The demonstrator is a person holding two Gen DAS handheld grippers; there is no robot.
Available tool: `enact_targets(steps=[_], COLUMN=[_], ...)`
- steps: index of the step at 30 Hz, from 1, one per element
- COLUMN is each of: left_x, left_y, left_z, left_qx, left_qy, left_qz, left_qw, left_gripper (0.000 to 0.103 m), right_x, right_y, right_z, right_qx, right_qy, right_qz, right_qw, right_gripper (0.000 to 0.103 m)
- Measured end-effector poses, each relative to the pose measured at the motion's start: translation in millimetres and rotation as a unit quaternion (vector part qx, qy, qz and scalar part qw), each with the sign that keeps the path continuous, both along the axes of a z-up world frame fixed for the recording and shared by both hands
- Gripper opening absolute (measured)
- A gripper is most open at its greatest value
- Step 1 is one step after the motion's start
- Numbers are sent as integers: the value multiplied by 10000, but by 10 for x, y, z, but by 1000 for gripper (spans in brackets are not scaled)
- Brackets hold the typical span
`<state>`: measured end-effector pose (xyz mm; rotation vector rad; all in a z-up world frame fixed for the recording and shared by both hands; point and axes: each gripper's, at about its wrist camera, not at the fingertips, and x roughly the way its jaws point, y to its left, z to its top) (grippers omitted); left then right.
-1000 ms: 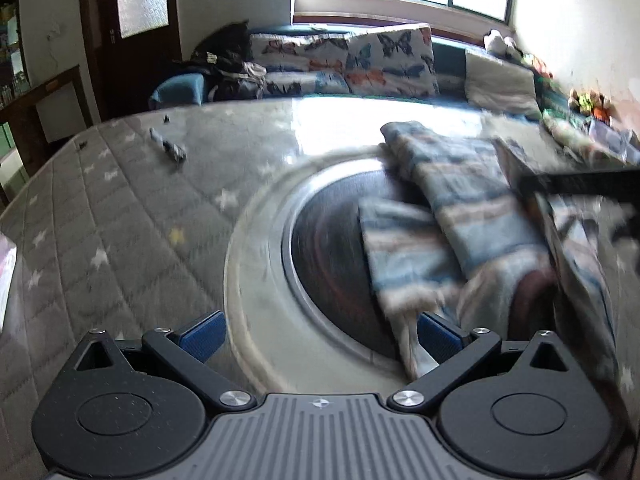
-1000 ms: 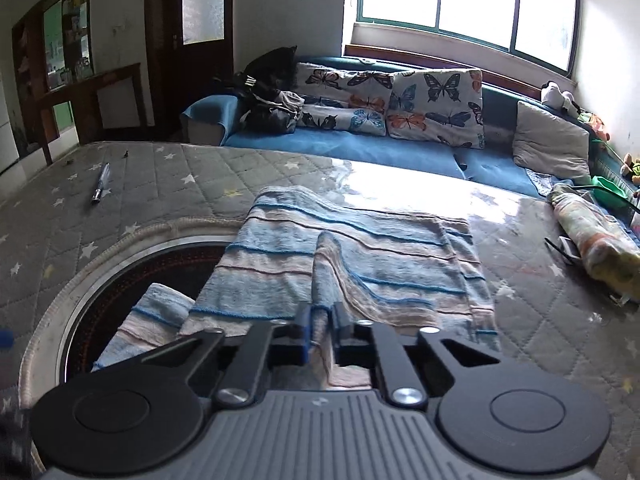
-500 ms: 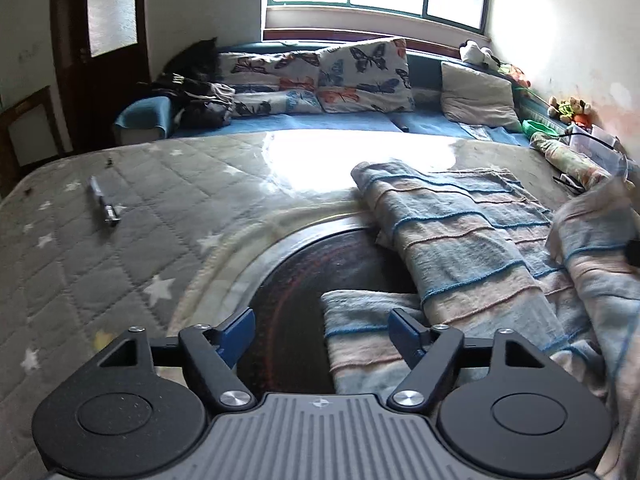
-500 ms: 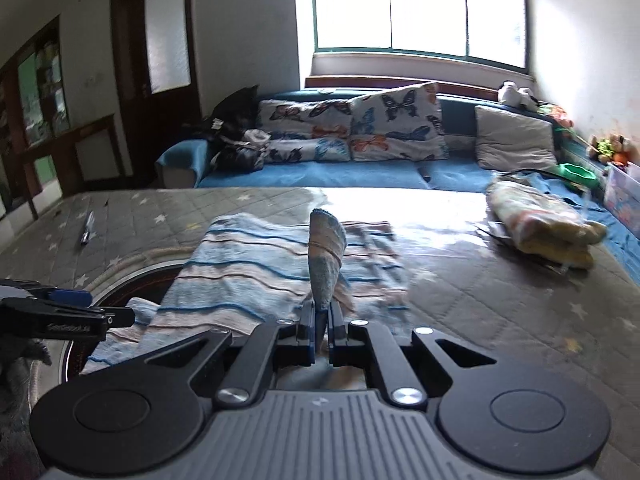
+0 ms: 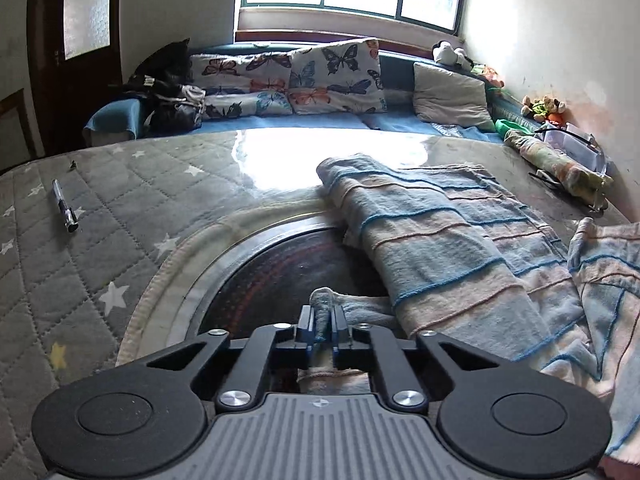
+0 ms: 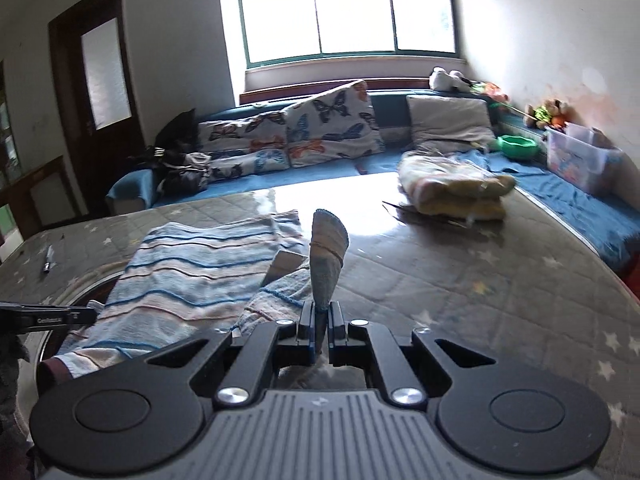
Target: Fold clothes
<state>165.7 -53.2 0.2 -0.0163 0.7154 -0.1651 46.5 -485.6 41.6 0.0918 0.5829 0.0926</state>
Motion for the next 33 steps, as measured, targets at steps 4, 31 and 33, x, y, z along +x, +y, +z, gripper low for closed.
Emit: enact_targets(steps=[4,31,33], left_x=[-110,-1669,-1804], left_y=[58,1150,1230], left_z=[126,933,938], left_qx=[-109,-130,-97], left_qy=[-243,-810,-749], left_qz=[148,2130,2214], left_qw=[9995,9736,9722], left_gripper=[5,5,5], right_x=[-108,-1067,-1153], right_y=[-148,-704,-673], right_z=[-47,-96,-116], right_qx=[42,521,434], right_qy=[26,34,128], right_qz=[-238,-923,-846], right_qw=[9997,9944,9954], right_gripper=[5,4,4])
